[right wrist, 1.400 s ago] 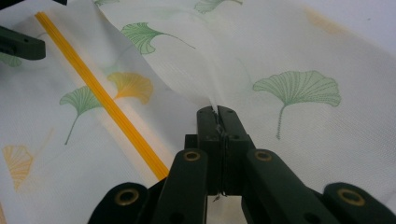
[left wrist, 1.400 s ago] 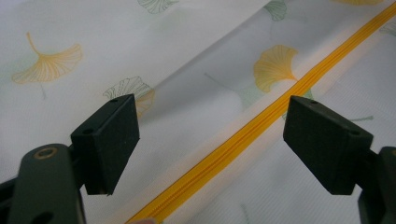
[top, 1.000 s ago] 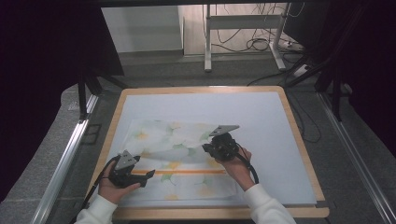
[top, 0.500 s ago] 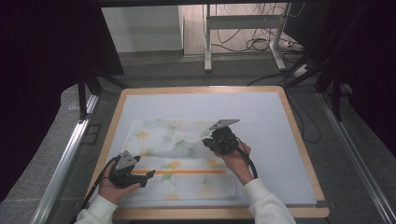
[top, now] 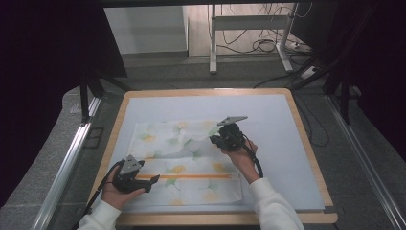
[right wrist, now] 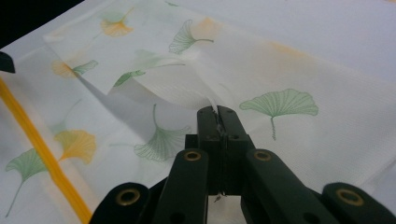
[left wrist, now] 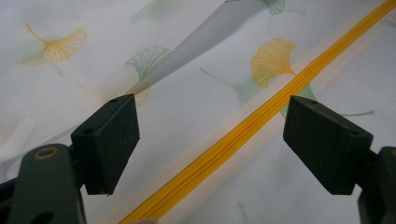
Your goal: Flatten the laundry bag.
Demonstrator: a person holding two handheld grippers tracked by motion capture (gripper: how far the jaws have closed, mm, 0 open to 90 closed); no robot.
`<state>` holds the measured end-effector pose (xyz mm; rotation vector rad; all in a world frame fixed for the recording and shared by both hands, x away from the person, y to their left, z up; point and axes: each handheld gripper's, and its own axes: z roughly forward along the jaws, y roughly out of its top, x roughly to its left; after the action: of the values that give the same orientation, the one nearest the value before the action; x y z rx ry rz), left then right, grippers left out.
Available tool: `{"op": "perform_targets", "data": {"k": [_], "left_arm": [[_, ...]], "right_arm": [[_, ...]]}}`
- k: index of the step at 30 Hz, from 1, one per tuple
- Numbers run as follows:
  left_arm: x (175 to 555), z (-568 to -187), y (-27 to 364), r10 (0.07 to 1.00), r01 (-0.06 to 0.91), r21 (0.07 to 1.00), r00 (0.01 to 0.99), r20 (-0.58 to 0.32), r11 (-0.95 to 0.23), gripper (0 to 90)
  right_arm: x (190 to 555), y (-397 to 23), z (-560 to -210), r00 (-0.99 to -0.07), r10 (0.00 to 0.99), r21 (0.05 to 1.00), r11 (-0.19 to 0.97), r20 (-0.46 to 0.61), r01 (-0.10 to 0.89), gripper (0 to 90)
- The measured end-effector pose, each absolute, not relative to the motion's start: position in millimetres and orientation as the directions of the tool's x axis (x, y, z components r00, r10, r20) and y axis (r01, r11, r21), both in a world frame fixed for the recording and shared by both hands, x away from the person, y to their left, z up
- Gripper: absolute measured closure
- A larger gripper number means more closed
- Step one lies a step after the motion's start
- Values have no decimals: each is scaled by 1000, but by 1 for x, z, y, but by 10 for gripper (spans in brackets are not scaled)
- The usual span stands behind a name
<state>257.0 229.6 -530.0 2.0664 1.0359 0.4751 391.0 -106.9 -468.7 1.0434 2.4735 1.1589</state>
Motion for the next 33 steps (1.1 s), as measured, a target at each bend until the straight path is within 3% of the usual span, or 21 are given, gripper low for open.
{"op": "perform_targets", "data": {"k": [33], "left_arm": [[256, -530, 230, 794, 512, 767, 607, -4, -387, 182]], "right_arm": [[461, -133, -497, -597, 788, 728, 320, 150, 607, 891]]}}
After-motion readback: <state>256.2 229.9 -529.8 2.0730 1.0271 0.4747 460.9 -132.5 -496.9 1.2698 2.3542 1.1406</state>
